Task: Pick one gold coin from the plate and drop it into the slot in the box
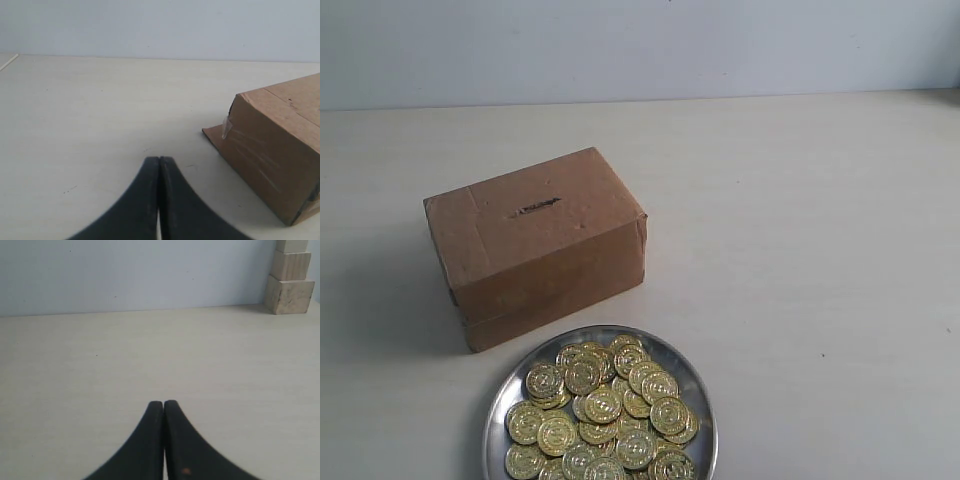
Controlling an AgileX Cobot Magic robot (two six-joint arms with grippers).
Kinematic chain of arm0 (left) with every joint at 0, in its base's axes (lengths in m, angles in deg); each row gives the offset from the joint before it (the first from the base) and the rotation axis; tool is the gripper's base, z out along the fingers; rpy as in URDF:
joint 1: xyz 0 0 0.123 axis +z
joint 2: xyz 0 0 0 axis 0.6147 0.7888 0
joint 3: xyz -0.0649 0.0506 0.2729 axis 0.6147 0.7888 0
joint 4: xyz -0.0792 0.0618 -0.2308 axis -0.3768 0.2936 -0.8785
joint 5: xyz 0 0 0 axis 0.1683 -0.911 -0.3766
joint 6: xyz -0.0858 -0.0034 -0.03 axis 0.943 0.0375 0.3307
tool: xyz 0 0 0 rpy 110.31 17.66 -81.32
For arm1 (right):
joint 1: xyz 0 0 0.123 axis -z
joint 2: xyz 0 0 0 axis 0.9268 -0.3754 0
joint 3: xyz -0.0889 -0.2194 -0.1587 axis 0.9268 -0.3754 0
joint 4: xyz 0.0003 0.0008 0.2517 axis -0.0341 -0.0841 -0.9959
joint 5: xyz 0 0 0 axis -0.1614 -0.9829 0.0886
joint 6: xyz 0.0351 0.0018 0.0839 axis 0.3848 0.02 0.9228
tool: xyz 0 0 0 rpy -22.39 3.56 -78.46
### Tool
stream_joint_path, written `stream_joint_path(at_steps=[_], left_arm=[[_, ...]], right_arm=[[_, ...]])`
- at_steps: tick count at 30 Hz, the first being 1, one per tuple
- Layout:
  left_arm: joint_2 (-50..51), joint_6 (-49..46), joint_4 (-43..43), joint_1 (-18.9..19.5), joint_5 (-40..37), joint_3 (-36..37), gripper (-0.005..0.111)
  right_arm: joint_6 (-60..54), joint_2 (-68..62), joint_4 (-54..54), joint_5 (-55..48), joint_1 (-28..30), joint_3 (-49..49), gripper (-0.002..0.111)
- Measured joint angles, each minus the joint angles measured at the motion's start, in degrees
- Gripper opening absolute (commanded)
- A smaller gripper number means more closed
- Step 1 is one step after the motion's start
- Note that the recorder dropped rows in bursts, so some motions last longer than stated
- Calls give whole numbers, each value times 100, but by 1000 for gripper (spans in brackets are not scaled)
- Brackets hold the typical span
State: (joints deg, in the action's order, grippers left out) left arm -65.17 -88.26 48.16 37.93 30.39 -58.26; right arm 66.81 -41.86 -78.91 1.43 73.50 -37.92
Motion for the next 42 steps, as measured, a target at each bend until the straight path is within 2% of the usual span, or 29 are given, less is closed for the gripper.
stream_joint_path(at_steps=[33, 38, 42], left_arm=[[0, 0, 0, 0, 0, 0, 0], [0, 0, 0, 0, 0, 0, 0], [0, 0, 0, 0, 0, 0, 0]], right_arm=[[0, 0, 0, 26, 0, 0, 0], [225, 0, 0, 444, 0, 0, 0], [749, 0, 0, 1221, 0, 0, 0]])
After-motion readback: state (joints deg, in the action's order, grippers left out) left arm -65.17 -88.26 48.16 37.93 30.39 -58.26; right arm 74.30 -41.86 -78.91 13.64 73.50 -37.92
